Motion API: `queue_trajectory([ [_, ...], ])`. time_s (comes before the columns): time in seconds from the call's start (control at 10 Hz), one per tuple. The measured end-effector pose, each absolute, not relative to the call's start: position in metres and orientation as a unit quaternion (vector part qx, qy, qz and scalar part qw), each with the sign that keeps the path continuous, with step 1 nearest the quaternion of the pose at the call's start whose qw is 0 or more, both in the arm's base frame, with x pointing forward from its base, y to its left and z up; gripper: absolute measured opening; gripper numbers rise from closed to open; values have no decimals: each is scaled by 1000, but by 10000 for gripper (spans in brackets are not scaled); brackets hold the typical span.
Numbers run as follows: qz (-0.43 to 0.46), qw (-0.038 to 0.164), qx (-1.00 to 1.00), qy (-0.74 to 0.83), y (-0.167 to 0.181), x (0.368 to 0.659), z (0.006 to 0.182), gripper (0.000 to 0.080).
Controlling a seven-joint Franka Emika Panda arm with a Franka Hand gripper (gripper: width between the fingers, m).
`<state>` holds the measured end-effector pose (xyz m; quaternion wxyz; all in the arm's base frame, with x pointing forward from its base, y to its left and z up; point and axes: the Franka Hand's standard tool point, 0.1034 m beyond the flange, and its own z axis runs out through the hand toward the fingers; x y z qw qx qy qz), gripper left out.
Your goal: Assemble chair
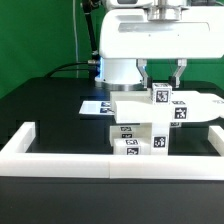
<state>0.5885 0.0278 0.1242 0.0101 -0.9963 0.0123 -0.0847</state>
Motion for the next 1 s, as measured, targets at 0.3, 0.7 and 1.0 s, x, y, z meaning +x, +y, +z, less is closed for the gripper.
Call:
queue_trajectory([
  [0.3,-85,13,-995,52,28,589,125,288],
  [0.7,-89,21,-994,60,29,581,139,609],
  [1.0,-90,31,-992,86,34,570,150,647],
])
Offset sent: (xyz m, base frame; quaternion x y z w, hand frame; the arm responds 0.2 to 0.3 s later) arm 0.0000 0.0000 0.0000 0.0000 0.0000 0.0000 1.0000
